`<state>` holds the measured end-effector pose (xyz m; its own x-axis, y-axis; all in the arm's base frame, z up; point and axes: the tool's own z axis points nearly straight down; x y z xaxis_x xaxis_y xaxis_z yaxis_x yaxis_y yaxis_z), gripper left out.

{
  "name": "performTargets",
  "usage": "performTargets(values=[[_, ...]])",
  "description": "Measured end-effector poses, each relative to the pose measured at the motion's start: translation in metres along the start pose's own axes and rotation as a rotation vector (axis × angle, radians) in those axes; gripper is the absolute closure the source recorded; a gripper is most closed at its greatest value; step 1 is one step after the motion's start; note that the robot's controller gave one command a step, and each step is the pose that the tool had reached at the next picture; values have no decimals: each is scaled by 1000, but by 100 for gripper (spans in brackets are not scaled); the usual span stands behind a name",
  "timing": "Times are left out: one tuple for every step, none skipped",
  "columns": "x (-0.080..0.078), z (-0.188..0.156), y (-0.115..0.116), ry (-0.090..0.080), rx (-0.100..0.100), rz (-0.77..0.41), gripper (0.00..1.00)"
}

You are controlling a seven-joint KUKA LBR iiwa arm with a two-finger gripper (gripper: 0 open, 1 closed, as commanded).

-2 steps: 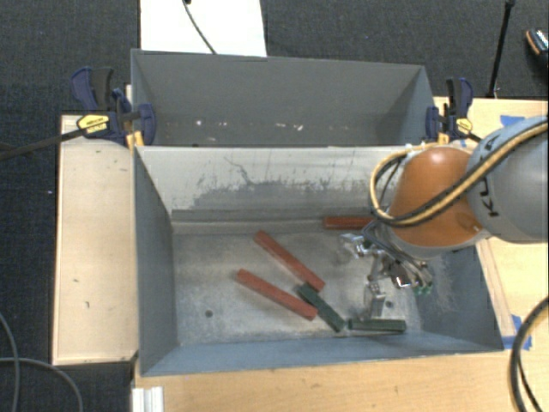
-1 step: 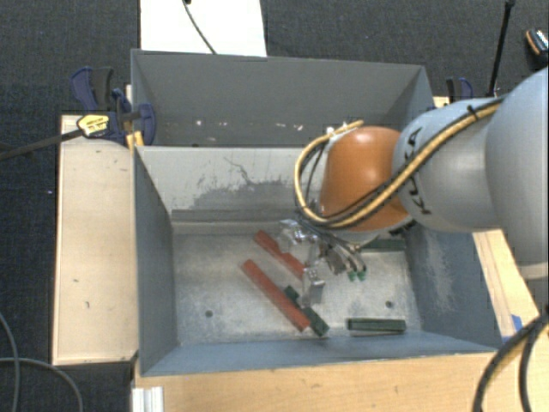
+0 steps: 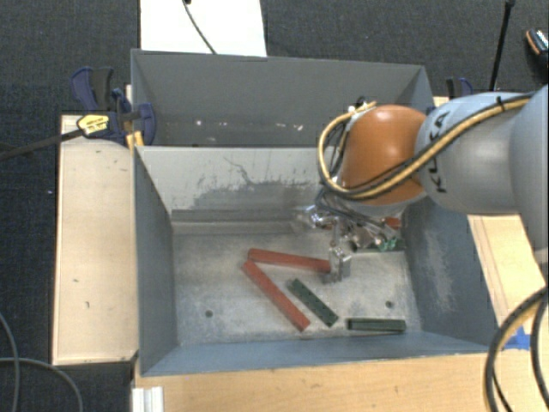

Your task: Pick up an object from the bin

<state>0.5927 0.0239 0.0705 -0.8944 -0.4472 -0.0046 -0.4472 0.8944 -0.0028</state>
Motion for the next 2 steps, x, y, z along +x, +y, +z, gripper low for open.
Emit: performTargets(values=[[-1,-1,2,-1,-2,2,100],[-8,-173,8,-7,2,9,100]])
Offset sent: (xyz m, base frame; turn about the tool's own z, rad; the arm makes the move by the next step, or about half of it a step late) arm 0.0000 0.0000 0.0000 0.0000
